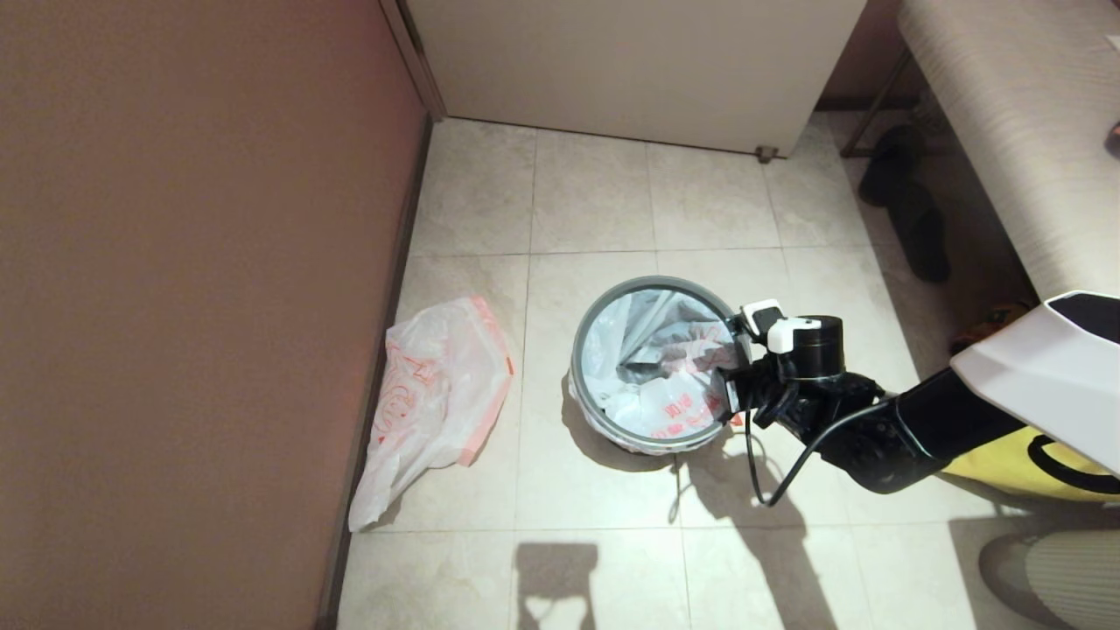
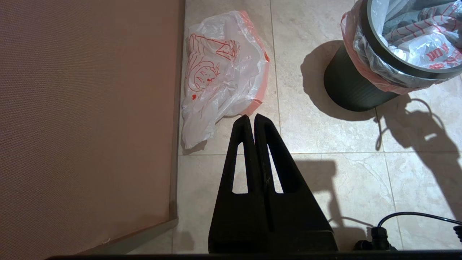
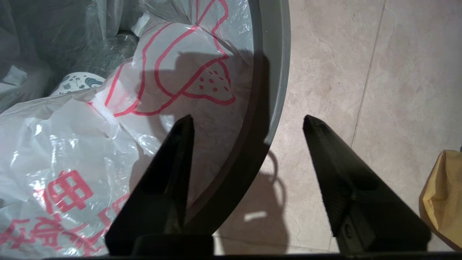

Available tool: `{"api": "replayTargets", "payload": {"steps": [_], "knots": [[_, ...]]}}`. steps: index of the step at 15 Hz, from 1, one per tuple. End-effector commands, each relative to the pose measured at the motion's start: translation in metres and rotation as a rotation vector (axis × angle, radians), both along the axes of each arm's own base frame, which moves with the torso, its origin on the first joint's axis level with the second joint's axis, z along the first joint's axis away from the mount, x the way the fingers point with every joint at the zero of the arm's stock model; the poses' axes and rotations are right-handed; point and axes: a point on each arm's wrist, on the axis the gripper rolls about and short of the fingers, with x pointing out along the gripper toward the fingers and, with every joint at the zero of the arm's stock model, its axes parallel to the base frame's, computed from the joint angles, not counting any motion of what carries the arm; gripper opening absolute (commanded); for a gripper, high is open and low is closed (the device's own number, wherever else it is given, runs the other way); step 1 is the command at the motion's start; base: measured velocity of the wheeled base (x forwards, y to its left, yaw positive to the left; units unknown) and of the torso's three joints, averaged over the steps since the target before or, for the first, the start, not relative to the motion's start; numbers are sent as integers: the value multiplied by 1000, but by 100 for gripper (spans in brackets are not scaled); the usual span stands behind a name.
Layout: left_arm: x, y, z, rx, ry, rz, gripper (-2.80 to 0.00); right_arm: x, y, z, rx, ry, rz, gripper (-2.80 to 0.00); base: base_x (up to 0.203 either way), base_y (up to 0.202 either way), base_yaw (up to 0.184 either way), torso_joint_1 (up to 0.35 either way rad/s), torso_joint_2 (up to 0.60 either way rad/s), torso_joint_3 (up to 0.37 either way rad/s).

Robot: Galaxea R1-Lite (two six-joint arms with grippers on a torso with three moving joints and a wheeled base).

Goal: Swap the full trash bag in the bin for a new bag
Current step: Place the trash can ring on the floor

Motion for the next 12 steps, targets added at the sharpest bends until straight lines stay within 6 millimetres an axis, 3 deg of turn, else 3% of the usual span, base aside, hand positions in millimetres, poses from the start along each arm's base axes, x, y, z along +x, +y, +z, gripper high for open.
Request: {"api": "replayTargets", "payload": {"steps": [1, 4, 10, 12], "knots": [[0, 0, 0, -1, 0, 1, -280, 7, 1, -10, -6, 9, -6, -280, 0, 0, 0, 0, 0, 0], [0, 0, 0, -1, 0, 1, -280, 6, 4, -4, -2, -5, 1, -280, 0, 0, 0, 0, 0, 0], [0, 0, 0, -1, 0, 1, -280, -24, 15, 54, 16, -77, 20, -280, 0, 0, 0, 0, 0, 0], [0, 0, 0, -1, 0, 1, -280, -30, 18, 60, 7, -71, 15, -280, 0, 0, 0, 0, 0, 0]]}}
